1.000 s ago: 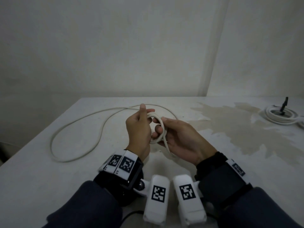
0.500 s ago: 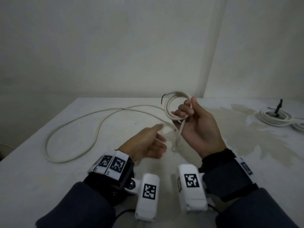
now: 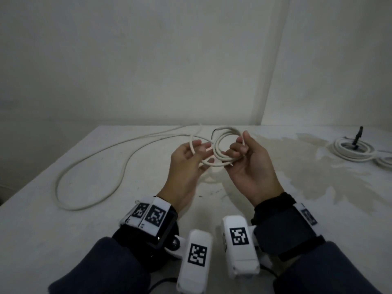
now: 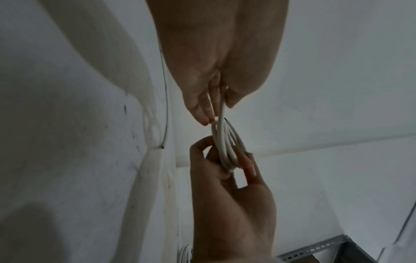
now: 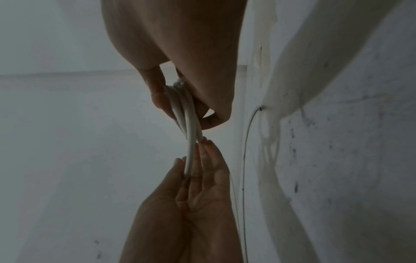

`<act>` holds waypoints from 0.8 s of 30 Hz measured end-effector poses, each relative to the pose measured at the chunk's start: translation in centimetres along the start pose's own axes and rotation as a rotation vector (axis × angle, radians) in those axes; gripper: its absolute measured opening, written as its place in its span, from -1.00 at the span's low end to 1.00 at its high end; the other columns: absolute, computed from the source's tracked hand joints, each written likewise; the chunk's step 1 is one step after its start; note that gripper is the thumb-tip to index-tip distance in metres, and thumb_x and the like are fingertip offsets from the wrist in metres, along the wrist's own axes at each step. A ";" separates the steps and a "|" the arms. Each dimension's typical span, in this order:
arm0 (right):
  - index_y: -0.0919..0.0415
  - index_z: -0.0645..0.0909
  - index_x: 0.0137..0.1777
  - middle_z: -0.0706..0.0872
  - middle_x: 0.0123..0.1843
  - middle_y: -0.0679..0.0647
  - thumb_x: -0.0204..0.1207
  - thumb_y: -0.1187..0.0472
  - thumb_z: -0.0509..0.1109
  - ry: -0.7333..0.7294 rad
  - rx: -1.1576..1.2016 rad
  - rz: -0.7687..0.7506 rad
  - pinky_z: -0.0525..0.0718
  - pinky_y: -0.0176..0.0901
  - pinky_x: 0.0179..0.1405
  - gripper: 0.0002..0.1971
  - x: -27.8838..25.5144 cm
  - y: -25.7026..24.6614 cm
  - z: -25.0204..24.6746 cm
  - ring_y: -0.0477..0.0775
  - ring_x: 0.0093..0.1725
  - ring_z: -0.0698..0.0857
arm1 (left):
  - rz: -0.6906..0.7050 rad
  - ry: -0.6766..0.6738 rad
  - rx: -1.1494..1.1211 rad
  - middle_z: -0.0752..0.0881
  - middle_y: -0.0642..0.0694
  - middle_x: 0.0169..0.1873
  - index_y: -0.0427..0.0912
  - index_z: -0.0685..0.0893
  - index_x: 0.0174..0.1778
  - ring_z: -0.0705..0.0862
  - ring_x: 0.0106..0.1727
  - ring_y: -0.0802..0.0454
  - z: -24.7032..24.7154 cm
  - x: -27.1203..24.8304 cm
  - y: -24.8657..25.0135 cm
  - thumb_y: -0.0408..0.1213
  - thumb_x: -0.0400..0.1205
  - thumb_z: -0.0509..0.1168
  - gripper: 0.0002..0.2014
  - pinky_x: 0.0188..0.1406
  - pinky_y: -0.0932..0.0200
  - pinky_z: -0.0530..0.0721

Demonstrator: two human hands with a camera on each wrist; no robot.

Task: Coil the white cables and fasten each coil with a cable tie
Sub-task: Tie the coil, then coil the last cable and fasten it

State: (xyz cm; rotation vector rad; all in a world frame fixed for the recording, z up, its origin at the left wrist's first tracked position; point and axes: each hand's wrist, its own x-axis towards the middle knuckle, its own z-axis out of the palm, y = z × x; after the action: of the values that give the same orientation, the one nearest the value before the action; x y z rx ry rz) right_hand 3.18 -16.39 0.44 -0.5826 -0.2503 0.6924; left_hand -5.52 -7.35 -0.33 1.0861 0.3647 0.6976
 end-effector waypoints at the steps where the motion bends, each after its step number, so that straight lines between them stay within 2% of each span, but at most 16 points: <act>1: 0.15 0.46 -0.28 0.37 -0.62 -0.09 0.69 0.07 0.22 0.013 -0.029 0.014 0.56 -0.32 -0.44 -0.70 0.0 0.2 -0.1 -0.13 -0.60 0.40 | 0.044 0.004 0.004 0.77 -0.15 0.01 -0.23 0.60 0.06 0.77 0.01 0.01 -0.1 -0.1 0.1 -0.45 0.66 0.26 -0.89 0.02 0.14 0.74; 4: 0.15 0.45 -0.32 0.32 -0.64 -0.08 0.65 0.04 0.26 0.017 -0.086 0.081 0.51 -0.27 -0.33 -0.68 0.0 0.9 -0.2 -0.12 -0.62 0.34 | 0.078 -0.023 0.006 0.76 -0.17 0.01 -0.22 0.63 0.15 0.75 0.01 -0.01 -0.3 -0.1 0.0 -0.42 0.69 0.22 -0.84 0.02 0.09 0.75; 6: 0.15 0.42 -0.35 0.29 -0.65 -0.08 0.63 0.04 0.28 0.001 -0.071 0.135 0.56 -0.25 -0.29 -0.66 -0.1 1.2 -0.1 -0.11 -0.64 0.31 | 0.074 -0.061 -0.010 0.77 -0.20 0.01 -0.17 0.63 0.21 0.76 -0.01 -0.03 -0.4 -0.2 0.1 -0.38 0.72 0.18 -0.79 0.00 0.06 0.76; 9: 0.16 0.40 -0.38 0.26 -0.67 -0.08 0.62 0.06 0.30 -0.008 -0.029 0.169 0.62 -0.30 -0.47 -0.65 -0.3 1.3 0.0 -0.11 -0.67 0.28 | 0.067 -0.100 -0.084 0.82 -0.15 -0.07 -0.16 0.63 0.23 0.79 -0.08 0.03 -0.2 -0.4 0.0 -0.37 0.75 0.12 -0.77 -0.09 0.17 0.79; 12: 0.15 0.37 -0.40 0.24 -0.68 -0.09 0.61 0.05 0.29 -0.013 -0.022 0.188 0.58 -0.32 -0.50 -0.63 -0.4 1.3 0.2 -0.12 -0.67 0.26 | 0.057 -0.072 -0.131 0.81 -0.06 -0.23 -0.17 0.67 0.15 0.76 -0.24 0.14 -0.2 -0.2 -0.2 -0.38 0.75 0.11 -0.77 -0.22 0.28 0.75; 15: 0.15 0.38 -0.43 0.23 -0.69 -0.08 0.62 0.07 0.27 -0.023 -0.051 0.202 0.46 -0.31 -0.35 -0.62 -0.4 1.3 0.2 -0.11 -0.68 0.26 | 0.019 -0.047 -0.168 0.75 -0.10 -0.22 -0.24 0.64 0.22 0.71 -0.33 0.18 -0.4 0.1 -0.4 -0.40 0.76 0.09 -0.75 -0.28 0.31 0.72; 18: 0.15 0.38 -0.46 0.22 -0.70 -0.07 0.60 0.09 0.27 -0.026 -0.077 0.207 0.37 -0.26 -0.24 -0.62 -0.4 1.3 0.0 -0.10 -0.68 0.26 | -0.022 -0.032 -0.208 0.72 -0.16 -0.17 -0.29 0.62 0.26 0.72 -0.32 0.15 -0.6 0.2 -0.5 -0.40 0.76 0.08 -0.74 -0.28 0.31 0.73; 19: 0.15 0.38 -0.45 0.22 -0.70 -0.07 0.60 0.10 0.28 -0.018 -0.087 0.202 0.40 -0.26 -0.26 -0.62 -0.4 1.3 0.0 -0.10 -0.68 0.26 | -0.028 -0.033 -0.212 0.74 -0.18 -0.14 -0.28 0.62 0.23 0.74 -0.30 0.13 -0.7 0.2 -0.5 -0.40 0.76 0.08 -0.75 -0.27 0.29 0.75; 21: 0.14 0.36 -0.42 0.22 -0.68 -0.08 0.60 0.11 0.30 0.012 -0.100 0.184 0.50 -0.29 -0.44 -0.64 -0.3 1.4 -0.1 -0.11 -0.68 0.26 | -0.026 -0.043 -0.189 0.76 -0.21 -0.12 -0.29 0.64 0.14 0.78 -0.24 0.08 -0.8 0.2 -0.5 -0.40 0.76 0.08 -0.78 -0.22 0.24 0.78; 24: 0.14 0.35 -0.39 0.23 -0.67 -0.08 0.60 0.12 0.32 0.072 -0.106 0.148 0.47 -0.36 -0.60 -0.66 -0.1 1.6 -0.3 -0.13 -0.70 0.25 | 0.009 -0.070 -0.060 0.77 -0.28 -0.11 -0.37 0.64 0.13 0.80 -0.12 -0.02 -0.7 0.2 -0.4 -0.41 0.75 0.10 -0.78 -0.06 0.12 0.79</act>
State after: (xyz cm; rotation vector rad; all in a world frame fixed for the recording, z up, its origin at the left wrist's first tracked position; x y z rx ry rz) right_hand 2.35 -15.61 -0.72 -0.7312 -0.1784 0.8028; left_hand -5.70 -6.86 -1.00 1.0534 0.2776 0.6731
